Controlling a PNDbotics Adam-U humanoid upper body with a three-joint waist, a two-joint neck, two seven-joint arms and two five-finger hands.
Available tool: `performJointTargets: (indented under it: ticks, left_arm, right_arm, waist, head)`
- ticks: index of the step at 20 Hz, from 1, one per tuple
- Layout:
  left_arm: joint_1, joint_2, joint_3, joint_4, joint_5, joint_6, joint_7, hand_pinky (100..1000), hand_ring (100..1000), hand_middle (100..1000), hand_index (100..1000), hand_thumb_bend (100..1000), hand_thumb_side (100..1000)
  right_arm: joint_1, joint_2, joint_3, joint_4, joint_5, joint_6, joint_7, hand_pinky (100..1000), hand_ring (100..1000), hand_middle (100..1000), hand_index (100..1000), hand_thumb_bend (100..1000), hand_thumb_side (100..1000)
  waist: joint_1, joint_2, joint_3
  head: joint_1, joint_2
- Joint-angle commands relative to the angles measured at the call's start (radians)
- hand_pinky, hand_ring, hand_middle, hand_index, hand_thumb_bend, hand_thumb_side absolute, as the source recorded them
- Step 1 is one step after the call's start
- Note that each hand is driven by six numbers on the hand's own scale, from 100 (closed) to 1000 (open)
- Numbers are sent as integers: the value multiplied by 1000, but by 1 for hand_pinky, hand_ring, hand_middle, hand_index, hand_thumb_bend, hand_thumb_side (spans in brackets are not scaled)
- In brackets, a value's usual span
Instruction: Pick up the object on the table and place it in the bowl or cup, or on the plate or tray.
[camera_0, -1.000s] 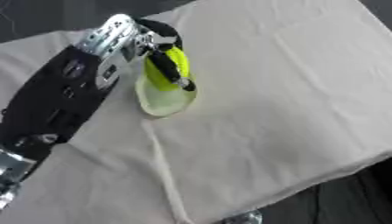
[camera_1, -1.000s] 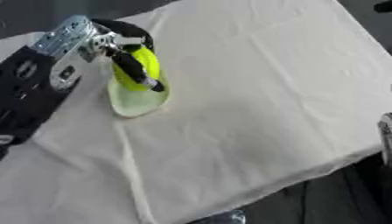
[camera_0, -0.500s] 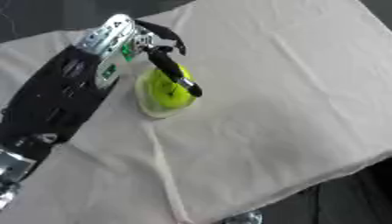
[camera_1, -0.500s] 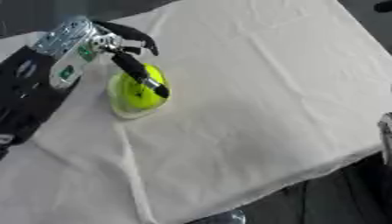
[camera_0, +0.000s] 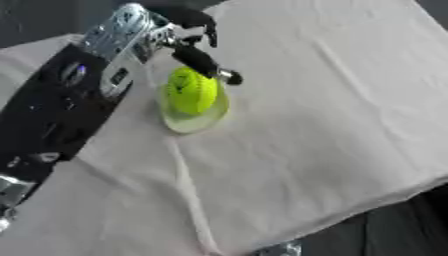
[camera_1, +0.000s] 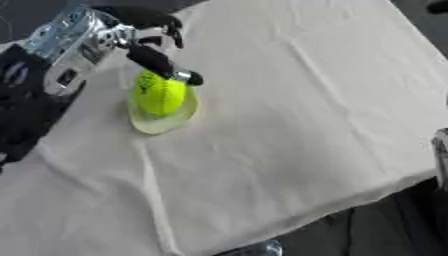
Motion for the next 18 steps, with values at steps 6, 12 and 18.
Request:
performJointTargets:
  ticks: [6,12,18]
  left_arm:
    - [138,89,42,-366,638,-98,692,829,772,1000,933,292,1000]
    - [258,31,83,-377,733,-324,872,820,799,978,928,213,1000]
    - [395,-52,97,-377,656,-417,963,809,806,988,932,137,1000]
  right_arm:
    - [4,-13,-9,-6,-4,1,-2,627,754,781,943,100,1000]
    - [19,-19,-15,-5,-6,-3,-10,653,780,794,953,100,1000]
    - [40,-30,-20,-15,-5,-9,-25,697,815,806,961,100,1000]
  waist:
    - [-28,-30,45]
    - [-47,-44,115]
    - [-59,-52,173]
  head:
    - [-30,4]
    - [-58,4]
    - [-80,4]
